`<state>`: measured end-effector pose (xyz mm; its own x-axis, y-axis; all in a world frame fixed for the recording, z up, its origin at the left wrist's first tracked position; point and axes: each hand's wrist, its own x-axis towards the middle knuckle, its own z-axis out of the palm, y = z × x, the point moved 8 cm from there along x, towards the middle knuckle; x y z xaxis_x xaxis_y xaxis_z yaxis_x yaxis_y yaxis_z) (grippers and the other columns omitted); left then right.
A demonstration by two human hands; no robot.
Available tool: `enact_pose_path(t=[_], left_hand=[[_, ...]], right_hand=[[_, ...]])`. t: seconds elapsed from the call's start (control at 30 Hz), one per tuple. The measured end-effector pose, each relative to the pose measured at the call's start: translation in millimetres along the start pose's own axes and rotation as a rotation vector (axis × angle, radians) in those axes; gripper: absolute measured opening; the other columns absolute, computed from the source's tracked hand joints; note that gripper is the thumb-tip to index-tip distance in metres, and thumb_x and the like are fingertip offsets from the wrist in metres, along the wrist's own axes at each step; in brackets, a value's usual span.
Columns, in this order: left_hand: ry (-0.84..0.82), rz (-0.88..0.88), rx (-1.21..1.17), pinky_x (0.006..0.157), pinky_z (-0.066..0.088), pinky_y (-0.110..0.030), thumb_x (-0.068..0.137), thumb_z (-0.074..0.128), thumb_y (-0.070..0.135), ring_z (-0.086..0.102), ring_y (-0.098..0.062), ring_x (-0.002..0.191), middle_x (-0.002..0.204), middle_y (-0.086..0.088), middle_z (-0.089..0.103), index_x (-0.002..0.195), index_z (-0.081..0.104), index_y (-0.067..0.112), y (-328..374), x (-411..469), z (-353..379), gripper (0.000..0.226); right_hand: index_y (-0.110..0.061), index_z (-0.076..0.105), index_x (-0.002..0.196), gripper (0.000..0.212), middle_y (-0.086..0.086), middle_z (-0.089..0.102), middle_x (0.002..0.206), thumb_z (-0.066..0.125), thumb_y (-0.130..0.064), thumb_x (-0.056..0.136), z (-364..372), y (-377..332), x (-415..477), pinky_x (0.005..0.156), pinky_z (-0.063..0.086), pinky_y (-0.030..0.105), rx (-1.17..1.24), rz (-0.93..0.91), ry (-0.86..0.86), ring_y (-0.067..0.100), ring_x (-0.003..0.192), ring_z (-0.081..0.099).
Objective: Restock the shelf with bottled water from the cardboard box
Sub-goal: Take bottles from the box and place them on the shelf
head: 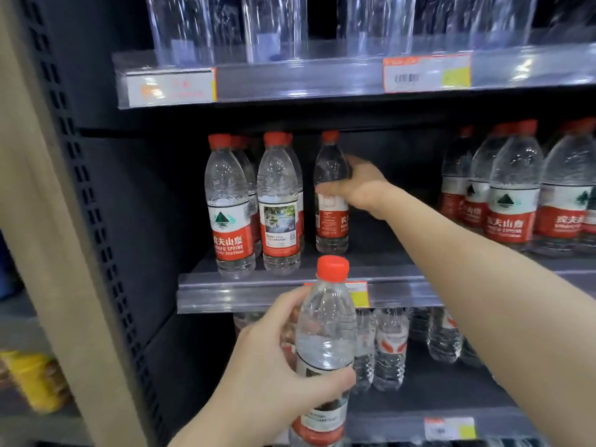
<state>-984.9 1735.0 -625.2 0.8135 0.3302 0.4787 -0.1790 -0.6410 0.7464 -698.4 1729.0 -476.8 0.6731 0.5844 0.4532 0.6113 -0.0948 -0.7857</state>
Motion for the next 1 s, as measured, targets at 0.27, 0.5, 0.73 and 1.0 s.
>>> enact_pose_path(t=[0.27, 0.5, 0.73, 1.0], left_hand=[[0.022, -0.011, -0.027, 0.087, 0.062, -0.021, 0.062, 0.099, 0.042, 0.073, -0.001, 0.112, 0.124, 0.023, 0.074, 0.138, 0.051, 0.063, -3.6, -5.5, 9.3, 0.092], [0.039, -0.001, -0.043, 0.086, 0.064, -0.026, 0.063, 0.098, 0.036, 0.075, -0.005, 0.109, 0.122, 0.02, 0.075, 0.139, 0.052, 0.059, 1.7, -6.2, 3.0, 0.092], [0.06, 0.001, -0.079, 0.086, 0.061, -0.019, 0.063, 0.097, 0.031, 0.075, -0.001, 0.107, 0.121, 0.024, 0.075, 0.134, 0.053, 0.064, 8.5, -8.1, -0.2, 0.09], [0.071, -0.037, -0.15, 0.084, 0.058, -0.011, 0.065, 0.098, 0.038, 0.071, 0.005, 0.11, 0.124, 0.028, 0.072, 0.138, 0.049, 0.066, 32.5, 6.7, -10.5, 0.092]], right_hand=[[-0.022, 0.058, 0.139, 0.067, -0.007, 0.068, 0.114, 0.089, -0.025, 0.08, 13.0, 5.5, 21.8, 0.067, 0.05, 0.014, 0.009, -0.016, -0.081, 0.007, 0.095, 0.067], [-0.016, 0.052, 0.147, 0.078, 0.004, 0.069, 0.132, 0.089, -0.021, 0.079, 19.3, 13.9, 34.5, 0.1, 0.056, 0.036, 0.051, -0.012, -0.109, 0.02, 0.114, 0.069], [-0.017, 0.05, 0.149, 0.081, 0.005, 0.068, 0.134, 0.09, -0.018, 0.079, 20.2, 22.7, 35.8, 0.103, 0.054, 0.037, 0.1, 0.036, -0.091, 0.021, 0.116, 0.068], [-0.01, 0.031, 0.16, 0.098, 0.008, 0.051, 0.153, 0.088, -0.029, 0.082, -17.8, -9.5, -15.1, 0.094, 0.041, 0.025, 0.101, 0.12, 0.126, 0.018, 0.126, 0.054]])
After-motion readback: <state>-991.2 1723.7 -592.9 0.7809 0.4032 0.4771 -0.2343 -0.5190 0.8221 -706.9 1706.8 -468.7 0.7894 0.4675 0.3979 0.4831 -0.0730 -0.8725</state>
